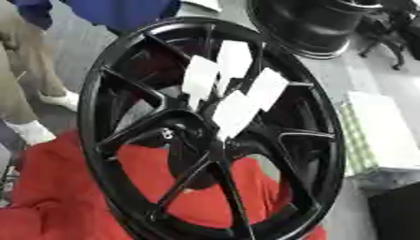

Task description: Pull the pin out of the wheel hub.

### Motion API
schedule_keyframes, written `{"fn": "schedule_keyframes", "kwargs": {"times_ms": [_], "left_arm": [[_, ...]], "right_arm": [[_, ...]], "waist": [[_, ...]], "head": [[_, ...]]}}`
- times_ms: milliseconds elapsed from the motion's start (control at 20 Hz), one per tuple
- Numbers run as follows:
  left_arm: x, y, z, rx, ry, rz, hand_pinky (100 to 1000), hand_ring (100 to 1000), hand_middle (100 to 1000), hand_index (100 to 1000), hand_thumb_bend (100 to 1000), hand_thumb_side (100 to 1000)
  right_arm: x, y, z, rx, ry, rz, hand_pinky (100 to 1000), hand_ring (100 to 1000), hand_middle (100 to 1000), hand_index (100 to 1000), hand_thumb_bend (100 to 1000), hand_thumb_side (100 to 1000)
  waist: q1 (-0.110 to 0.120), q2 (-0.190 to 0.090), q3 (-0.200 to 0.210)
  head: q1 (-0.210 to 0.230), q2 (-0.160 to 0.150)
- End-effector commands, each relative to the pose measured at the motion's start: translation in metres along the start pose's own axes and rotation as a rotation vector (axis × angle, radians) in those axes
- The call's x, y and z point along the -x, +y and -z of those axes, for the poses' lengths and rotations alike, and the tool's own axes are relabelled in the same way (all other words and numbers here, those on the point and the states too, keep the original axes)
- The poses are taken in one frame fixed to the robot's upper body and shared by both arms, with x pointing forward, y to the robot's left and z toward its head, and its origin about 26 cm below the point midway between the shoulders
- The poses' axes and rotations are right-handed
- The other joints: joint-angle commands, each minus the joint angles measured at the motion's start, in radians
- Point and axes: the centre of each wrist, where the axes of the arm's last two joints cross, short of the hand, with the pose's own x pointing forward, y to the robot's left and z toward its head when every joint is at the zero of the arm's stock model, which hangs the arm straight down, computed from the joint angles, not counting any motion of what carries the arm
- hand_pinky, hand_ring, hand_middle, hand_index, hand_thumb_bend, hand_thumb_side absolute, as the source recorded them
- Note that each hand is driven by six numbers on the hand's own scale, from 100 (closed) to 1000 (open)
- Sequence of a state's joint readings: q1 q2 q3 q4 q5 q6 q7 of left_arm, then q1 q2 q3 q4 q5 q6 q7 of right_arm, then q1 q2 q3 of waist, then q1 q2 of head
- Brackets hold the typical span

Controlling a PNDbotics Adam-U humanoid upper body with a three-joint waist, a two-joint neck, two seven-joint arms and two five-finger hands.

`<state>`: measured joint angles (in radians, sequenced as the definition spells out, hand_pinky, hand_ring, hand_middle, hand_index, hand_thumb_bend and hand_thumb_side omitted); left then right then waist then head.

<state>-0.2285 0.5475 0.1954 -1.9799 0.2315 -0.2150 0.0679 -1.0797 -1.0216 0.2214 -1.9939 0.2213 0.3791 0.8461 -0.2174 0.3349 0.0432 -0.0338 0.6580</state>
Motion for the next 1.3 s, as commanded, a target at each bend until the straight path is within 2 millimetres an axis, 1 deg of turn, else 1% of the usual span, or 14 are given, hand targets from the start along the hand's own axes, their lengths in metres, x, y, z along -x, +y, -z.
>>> {"fn": "schedule_keyframes", "kwargs": {"times_ms": [50,450,750,800,850,900,1100,1300], "left_arm": [[-0.008,0.004,0.005,0.007,-0.030,0.023,843,743,699,838,100,609],[-0.008,0.004,0.004,0.007,-0.029,0.021,843,742,699,837,100,609],[-0.007,0.003,0.004,0.006,-0.026,0.018,843,742,699,838,100,609],[-0.007,0.003,0.004,0.005,-0.026,0.017,843,742,700,838,100,609],[-0.007,0.003,0.004,0.004,-0.026,0.017,843,742,700,838,100,609],[-0.007,0.003,0.004,0.004,-0.026,0.017,843,742,700,838,100,609],[-0.008,0.003,0.005,0.004,-0.030,0.013,843,742,700,838,100,609],[-0.008,0.002,0.006,0.006,-0.032,0.008,843,742,700,838,100,610]], "right_arm": [[-0.003,-0.009,-0.007,-0.025,0.045,0.020,1000,850,792,842,364,100],[-0.005,-0.009,-0.005,-0.026,0.029,0.009,1000,850,795,844,372,100],[-0.007,-0.007,-0.002,-0.033,0.021,0.005,1000,852,797,844,374,100],[-0.007,-0.006,-0.001,-0.038,0.021,0.007,1000,852,798,845,375,100],[-0.006,-0.005,-0.001,-0.045,0.022,0.008,1000,854,800,846,433,100],[-0.005,-0.003,-0.001,-0.053,0.023,0.009,1000,854,802,846,378,100],[-0.001,0.003,0.001,-0.084,0.024,0.023,1000,858,804,853,387,100],[0.000,0.014,0.007,-0.126,0.015,0.048,1000,860,808,858,396,100]], "waist": [[0.014,-0.014,-0.002],[0.018,-0.010,-0.002],[0.018,-0.012,0.001],[0.018,-0.012,0.002],[0.018,-0.012,0.003],[0.018,-0.013,0.004],[0.017,-0.014,0.009],[0.017,-0.012,0.014]], "head": [[0.000,0.003],[0.002,0.005],[0.004,0.003],[0.004,0.000],[0.004,-0.003],[0.004,-0.005],[0.000,-0.006],[-0.002,-0.007]]}}
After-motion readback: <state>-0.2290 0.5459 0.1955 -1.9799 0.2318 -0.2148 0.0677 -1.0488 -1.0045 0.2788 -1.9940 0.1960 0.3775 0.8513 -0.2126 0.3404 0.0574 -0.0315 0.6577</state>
